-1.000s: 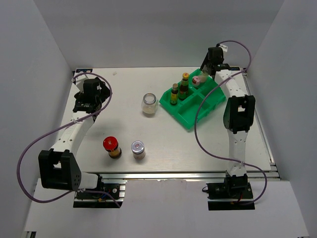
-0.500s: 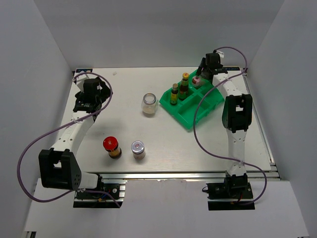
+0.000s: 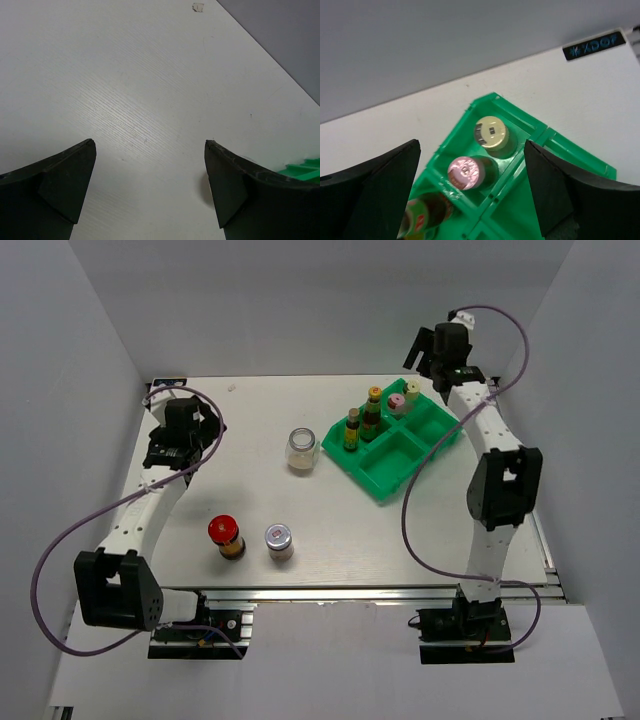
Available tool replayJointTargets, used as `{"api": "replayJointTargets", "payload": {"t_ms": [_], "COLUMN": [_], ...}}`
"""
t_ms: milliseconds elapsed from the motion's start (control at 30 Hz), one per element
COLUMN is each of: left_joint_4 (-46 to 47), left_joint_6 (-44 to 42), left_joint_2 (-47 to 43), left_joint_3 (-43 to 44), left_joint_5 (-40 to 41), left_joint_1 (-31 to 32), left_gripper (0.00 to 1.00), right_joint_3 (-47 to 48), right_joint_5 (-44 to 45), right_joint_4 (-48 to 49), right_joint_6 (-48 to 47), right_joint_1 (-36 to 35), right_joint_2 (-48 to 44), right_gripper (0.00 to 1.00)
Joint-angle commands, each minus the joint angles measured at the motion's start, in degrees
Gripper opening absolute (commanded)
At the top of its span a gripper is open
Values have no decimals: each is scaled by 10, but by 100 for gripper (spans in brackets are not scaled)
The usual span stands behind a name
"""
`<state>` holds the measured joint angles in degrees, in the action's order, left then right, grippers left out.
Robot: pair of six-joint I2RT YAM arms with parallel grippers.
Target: Organize the condiment bottles
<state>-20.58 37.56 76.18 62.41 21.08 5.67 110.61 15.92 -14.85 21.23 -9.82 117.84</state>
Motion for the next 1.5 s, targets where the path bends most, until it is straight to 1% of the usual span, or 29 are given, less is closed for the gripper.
{"api": "replayJointTargets", "payload": {"t_ms": [0,33,67,133,167,233,267,333,367,400,433,467,500,533,567,600,633,667,733,767,800,833,900,967,1033,1233,1467], "left_joint_4": [-17,-15,-10,-17,-31,-53,-62,-88,-99,-113,-143,-159,-176,-210,-226,-239,-260,-270,-293,-311,-316,-315,-305,-297,-296,-293,-285], "left_joint_6": [18,22,23,29,35,39,39,34,29,27,25,15,10,6,-4,-8,-13,-15,-13,-7,-2,2,6,9,10,4,-2], "left_joint_2": [-56,-65,-81,-96,-102,-119,-125,-153,-165,-192,-205,-219,-231,-254,-265,-275,-293,-299,-303,-301,-300,-300,-307,-314,-317,-328,-325], "left_joint_3": [-4,-13,-32,-46,-56,-63,-68,-82,-87,-96,-99,-102,-103,-104,-104,-104,-106,-106,-99,-91,-87,-88,-91,-92,-89,-89,-92], "left_joint_5": [-19,-27,-47,-60,-71,-85,-101,-115,-118,-114,-110,-105,-92,-85,-78,-59,-46,-29,9,12,12,-1,-17,-22,-18,-11,-9], "left_joint_1": [-4,-3,-3,-4,-4,-2,-2,-2,-1,0,0,0,0,0,-1,0,0,-1,0,0,-1,-1,-1,-1,-1,-1,-1], "left_gripper": [98,98,98,98,98,98,98,98,98,98,98,98,98,98,98,98,98,98,98,98,98,98,98,98,98,98,98], "right_joint_3": [-32,-76,-103,-150,-181,-205,-232,-267,-297,-311,-324,-333,-355,-366,-377,-403,-409,-413,-409,-406,-403,-391,-367,-327,-279,-236,-221], "right_joint_5": [-40,-56,-84,-94,-97,-89,-85,-83,-86,-88,-94,-129,-155,-193,-240,-253,-260,-268,-268,-268,-261,-238,-223,-182,-163,-120,-128], "right_joint_4": [33,41,52,72,71,55,52,51,53,54,55,60,65,73,103,125,140,153,187,198,227,244,265,268,248,254,279], "right_joint_6": [-23,-29,-37,-76,-90,-126,-137,-157,-165,-177,-184,-192,-201,-210,-230,-237,-246,-259,-261,-260,-254,-243,-241,-243,-236,-194,-177], "right_joint_1": [-3,-6,-22,-50,-89,-134,-183,-231,-277,-301,-323,-362,-379,-415,-434,-453,-473,-510,-540,-562,-572,-590,-604,-623,-628,-629,-629], "right_joint_2": [-102,-144,-167,-228,-243,-280,-291,-320,-326,-337,-342,-343,-346,-349,-350,-349,-342,-335,-302,-289,-273,-242,-189,-154,-105,-45,-2], "right_gripper": [89,89,89,89,89,89,89,89,90,89,89,89,89,89,89,89,89,89,89,89,89,89,89,89,89,89,89]}}
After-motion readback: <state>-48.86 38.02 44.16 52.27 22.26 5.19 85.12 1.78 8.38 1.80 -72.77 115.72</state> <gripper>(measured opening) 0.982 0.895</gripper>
